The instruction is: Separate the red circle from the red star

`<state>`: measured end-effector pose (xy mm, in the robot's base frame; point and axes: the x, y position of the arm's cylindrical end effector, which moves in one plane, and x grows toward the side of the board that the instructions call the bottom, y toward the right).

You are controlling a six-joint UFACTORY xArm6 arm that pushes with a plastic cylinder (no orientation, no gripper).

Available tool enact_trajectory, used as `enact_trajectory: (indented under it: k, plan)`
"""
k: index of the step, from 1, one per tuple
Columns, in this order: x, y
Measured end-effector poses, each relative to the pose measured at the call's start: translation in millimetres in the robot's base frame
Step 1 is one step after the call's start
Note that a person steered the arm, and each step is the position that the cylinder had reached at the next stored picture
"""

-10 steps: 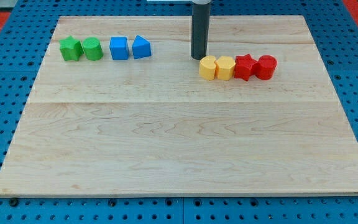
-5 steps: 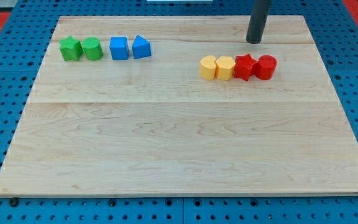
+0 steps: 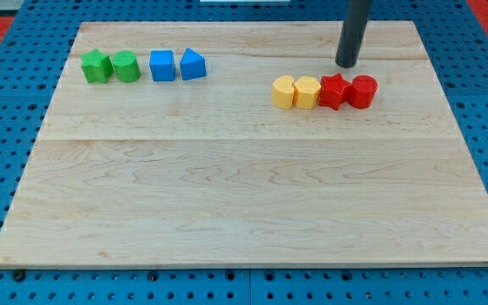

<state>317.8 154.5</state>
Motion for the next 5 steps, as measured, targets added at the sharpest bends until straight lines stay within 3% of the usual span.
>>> enact_trajectory:
  k: [1,3,4,5]
  plan:
    - [48.7,-16.4]
    - [81.4,28.0]
    - [41.9,18.4]
    - [18.1,73.1]
